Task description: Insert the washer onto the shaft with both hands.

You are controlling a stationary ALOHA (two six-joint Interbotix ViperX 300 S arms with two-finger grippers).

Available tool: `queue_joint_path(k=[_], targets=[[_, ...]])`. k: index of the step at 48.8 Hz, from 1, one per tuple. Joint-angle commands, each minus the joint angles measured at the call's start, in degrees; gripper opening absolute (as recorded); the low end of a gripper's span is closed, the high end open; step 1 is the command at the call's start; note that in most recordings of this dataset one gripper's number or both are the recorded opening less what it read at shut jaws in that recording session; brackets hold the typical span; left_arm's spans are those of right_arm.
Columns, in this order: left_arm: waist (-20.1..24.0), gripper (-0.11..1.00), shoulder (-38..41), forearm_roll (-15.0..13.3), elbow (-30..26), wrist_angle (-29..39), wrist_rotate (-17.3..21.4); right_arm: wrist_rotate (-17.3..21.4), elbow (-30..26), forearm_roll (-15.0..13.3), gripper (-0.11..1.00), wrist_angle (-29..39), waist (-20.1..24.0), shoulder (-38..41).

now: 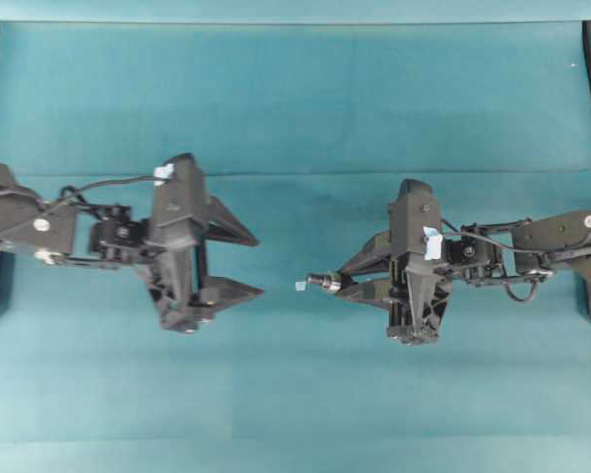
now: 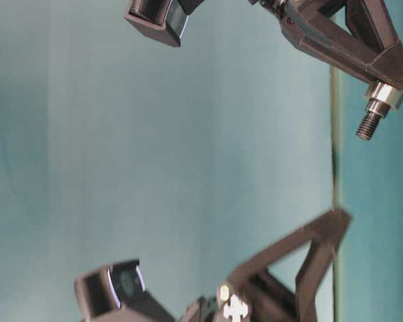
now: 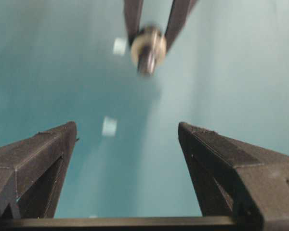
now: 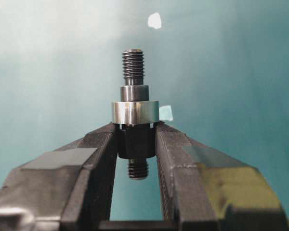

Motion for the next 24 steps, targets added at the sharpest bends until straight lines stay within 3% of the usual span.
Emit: queue_joint_path(k=[1, 24], targets=[[-0.09, 0.91, -1.93, 0.18, 0.09, 0.88, 0.35, -0.26, -0.44, -0.09, 0.00, -0.35, 0.18, -0.53], [-0.09, 0.91, -2.90, 0.09, 0.35, 2.46, 0.53, -0.26, -0.53, -0.09, 0.00, -0.35, 0.18, -0.53]])
